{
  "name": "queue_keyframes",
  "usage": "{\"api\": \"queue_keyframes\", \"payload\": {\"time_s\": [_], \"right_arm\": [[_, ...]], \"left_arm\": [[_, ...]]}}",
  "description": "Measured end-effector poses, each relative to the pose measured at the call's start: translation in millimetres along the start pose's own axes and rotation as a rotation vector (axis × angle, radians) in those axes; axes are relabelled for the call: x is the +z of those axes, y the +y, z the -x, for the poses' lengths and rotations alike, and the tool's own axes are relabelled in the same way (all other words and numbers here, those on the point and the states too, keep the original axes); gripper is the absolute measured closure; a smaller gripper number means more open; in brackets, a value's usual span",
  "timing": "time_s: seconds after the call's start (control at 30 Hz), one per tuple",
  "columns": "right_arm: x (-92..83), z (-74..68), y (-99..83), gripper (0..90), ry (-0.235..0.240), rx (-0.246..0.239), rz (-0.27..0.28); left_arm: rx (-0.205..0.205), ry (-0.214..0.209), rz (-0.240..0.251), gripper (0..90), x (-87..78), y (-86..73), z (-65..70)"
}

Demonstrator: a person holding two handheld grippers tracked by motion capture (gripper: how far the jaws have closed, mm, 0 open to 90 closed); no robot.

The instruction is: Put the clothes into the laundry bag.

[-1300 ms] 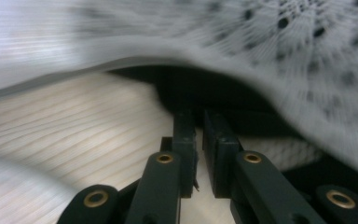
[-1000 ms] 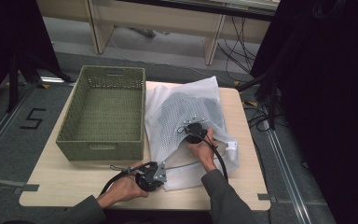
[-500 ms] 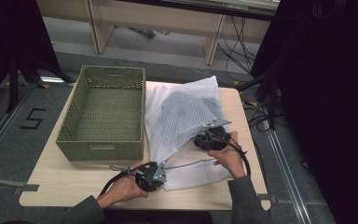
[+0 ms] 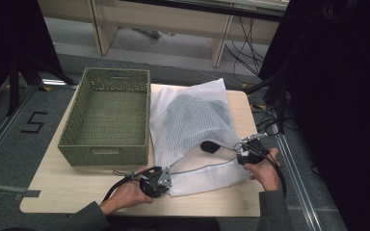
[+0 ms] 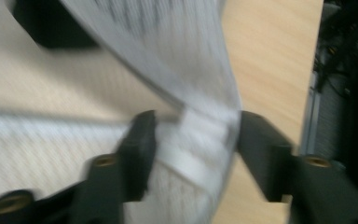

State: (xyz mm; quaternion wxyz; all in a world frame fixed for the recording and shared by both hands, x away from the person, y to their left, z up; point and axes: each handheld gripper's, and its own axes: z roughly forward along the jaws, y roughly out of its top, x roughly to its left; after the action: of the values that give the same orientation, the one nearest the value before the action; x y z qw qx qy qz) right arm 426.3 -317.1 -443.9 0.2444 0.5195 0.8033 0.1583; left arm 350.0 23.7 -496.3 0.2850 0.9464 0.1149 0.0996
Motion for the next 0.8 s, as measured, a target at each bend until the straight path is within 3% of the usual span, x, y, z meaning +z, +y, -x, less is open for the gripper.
{"api": "queue_keyframes", "payload": {"time_s": [0.03, 0.07, 0.1, 0.17, 0.2, 0.27, 0.37, 0.4, 0.43, 0.5, 0.53, 0.6, 0.63, 0.7, 0.73, 0.77, 0.8], "right_arm": [[0.0, 0.0, 0.0, 56.2, 0.000, 0.000, 0.000], [1.2, 7.6, -8.1, 73.2, -0.009, 0.002, -0.029], [3.1, 12.9, -12.1, 78.1, 0.003, 0.009, -0.029], [5.6, 19.0, -16.3, 82.4, 0.017, 0.009, -0.021], [10.2, 29.3, -24.5, 85.2, 0.040, 0.036, -0.023], [10.7, 35.4, -30.0, 82.3, 0.070, 0.099, 0.001], [5.4, 43.0, -34.4, 69.4, 0.105, 0.183, 0.029], [4.2, 44.9, -36.3, 64.7, 0.114, 0.182, 0.023], [3.9, 41.8, -37.7, 59.3, 0.139, 0.247, 0.022], [9.0, 43.1, -42.6, 50.6, 0.181, 0.246, -0.004], [9.4, 42.4, -43.8, 48.5, 0.203, 0.273, -0.022], [11.9, 43.2, -46.3, 49.2, 0.217, 0.304, -0.023], [16.1, 42.3, -48.4, 54.8, 0.229, 0.315, 0.015], [14.2, 44.1, -49.8, 73.3, 0.284, 0.297, -0.022], [13.8, 46.0, -50.7, 81.6, 0.294, 0.256, -0.016], [15.0, 49.9, -51.4, 85.9, 0.276, 0.191, 0.026], [11.4, 50.5, -51.0, 87.9, 0.269, 0.194, 0.026]], "left_arm": [[0.000, 0.000, 0.000, 86.2, 0.0, 0.0, 0.0], [0.005, 0.001, 0.003, 86.5, -0.2, -0.6, 0.2], [0.011, -0.001, 0.001, 86.7, -0.4, -0.7, -0.2], [0.009, 0.000, 0.002, 86.9, -0.5, -0.7, -0.4], [0.004, -0.004, 0.000, 86.9, -0.8, -0.9, -0.3], [0.009, -0.002, 0.000, 86.8, -0.6, -0.7, -0.8], [0.008, 0.000, 0.000, 86.8, -0.5, -0.8, -0.5], [-0.004, -0.004, 0.000, 86.7, -0.4, -0.9, -0.6], [-0.002, -0.001, 0.006, 86.5, -0.4, -0.8, -1.1], [-0.007, 0.003, 0.006, 86.3, -1.3, -1.3, -1.7], [-0.010, -0.002, 0.008, 86.0, -1.7, -1.3, -1.9], [-0.003, 0.008, 0.011, 85.8, -3.0, -1.1, -3.4], [-0.004, 0.010, 0.010, 86.0, -3.6, -1.0, -4.1], [-0.012, 0.009, 0.007, 86.9, -4.3, -1.3, -4.1], [-0.011, 0.009, 0.008, 87.6, -4.6, -1.4, -4.0], [-0.003, 0.008, 0.006, 88.1, -5.1, -1.7, -3.7], [0.010, 0.006, -0.003, 88.2, -5.9, -1.9, -3.4]]}}
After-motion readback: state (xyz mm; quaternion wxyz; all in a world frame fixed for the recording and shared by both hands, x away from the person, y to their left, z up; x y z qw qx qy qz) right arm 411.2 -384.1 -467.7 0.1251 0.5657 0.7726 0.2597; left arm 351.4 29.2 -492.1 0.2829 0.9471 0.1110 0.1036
